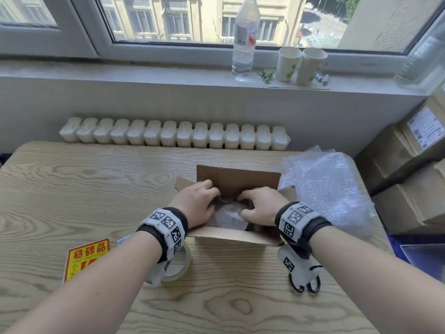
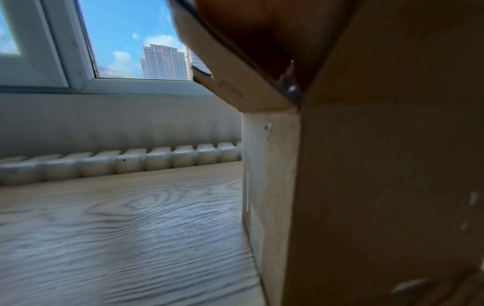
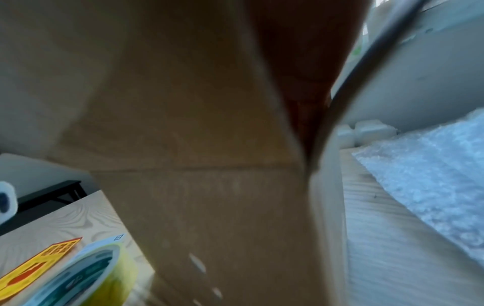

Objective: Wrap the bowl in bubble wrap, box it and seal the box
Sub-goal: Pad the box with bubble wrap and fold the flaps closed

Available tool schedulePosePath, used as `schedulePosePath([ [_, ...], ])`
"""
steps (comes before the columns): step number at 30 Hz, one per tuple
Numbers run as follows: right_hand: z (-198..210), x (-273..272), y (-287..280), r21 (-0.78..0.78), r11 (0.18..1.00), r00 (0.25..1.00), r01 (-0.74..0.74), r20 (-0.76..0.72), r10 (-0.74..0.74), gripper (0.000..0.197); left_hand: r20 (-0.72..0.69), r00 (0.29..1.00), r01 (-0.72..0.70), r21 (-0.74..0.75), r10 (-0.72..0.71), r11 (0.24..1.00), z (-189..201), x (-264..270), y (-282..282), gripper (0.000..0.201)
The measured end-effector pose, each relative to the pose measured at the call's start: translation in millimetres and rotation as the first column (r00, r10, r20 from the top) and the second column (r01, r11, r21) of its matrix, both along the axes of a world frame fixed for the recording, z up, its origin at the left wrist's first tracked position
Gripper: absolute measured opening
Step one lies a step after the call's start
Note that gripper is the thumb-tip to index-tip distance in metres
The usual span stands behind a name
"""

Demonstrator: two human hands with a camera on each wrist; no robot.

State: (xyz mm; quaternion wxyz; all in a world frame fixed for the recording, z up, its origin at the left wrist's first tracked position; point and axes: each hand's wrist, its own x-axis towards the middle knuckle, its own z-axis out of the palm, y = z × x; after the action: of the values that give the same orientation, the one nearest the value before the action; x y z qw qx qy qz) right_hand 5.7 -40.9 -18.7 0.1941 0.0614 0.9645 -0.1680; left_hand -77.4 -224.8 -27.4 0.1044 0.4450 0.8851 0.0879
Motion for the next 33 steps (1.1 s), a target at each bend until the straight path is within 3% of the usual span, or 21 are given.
schedulePosePath([
  [2, 9, 0, 3, 0.013, 1.0, 1.0, 0.012, 0.023, -0.012, 0.039, 0.006, 1.0, -0.028, 0.022, 0.028, 0.999, 7, 0, -1, 0.034],
  [6, 18, 1, 5, -0.085, 0.991, 0.995, 0.099, -0.023, -0.101, 0.036, -0.122, 0.99, -0.074, 0.002, 0.074, 0.997, 18, -2, -3, 0.038],
  [10, 16, 6, 1, -0.05, 0.997, 0.989, 0.065, -0.126, -0.071, 0.055, -0.001, 0.99, -0.138, -0.092, 0.138, 0.986, 21, 3, -7, 0.076],
  [12, 17, 11, -2, -0.005, 1.0, 0.987, 0.025, -0.16, -0.026, 0.075, 0.062, 0.986, -0.145, -0.105, 0.152, 0.984, 21, 9, -8, 0.091],
  [16, 16, 17, -7, 0.134, 0.985, 0.994, -0.104, -0.008, 0.106, 0.117, 0.141, 0.972, -0.162, -0.172, 0.187, 0.972, 28, 9, -7, 0.105],
  [20, 15, 16, -6, 0.178, 0.979, 0.991, -0.104, 0.098, 0.087, 0.127, 0.146, 0.978, -0.099, -0.319, 0.152, 0.942, 36, 6, -3, 0.111],
  [23, 17, 12, -8, 0.192, 0.976, 0.99, -0.098, 0.118, 0.076, 0.129, 0.098, 0.989, -0.064, -0.384, 0.109, 0.921, 42, 8, 5, 0.104],
  [26, 17, 10, -9, 0.174, 0.982, 0.995, -0.075, 0.081, 0.062, 0.125, 0.036, 0.997, -0.057, -0.22, 0.066, 0.974, 52, 6, 18, 0.059],
  [28, 14, 12, -8, 0.119, 0.992, 0.998, -0.041, 0.048, 0.035, 0.124, 0.019, 0.998, -0.057, -0.25, 0.063, 0.967, 56, 2, 28, 0.039],
  [31, 11, 16, -3, -0.002, 1.0, 1.0, 0.006, -0.003, -0.006, 0.122, 0.047, 0.999, 0.01, -0.46, 0.013, 0.888, 47, 1, 35, 0.052],
  [33, 13, 18, 2, -0.074, 0.995, 0.998, 0.059, 0.006, -0.059, 0.113, 0.058, 0.998, 0.034, -0.485, -0.006, 0.874, 28, 2, 34, 0.061],
])
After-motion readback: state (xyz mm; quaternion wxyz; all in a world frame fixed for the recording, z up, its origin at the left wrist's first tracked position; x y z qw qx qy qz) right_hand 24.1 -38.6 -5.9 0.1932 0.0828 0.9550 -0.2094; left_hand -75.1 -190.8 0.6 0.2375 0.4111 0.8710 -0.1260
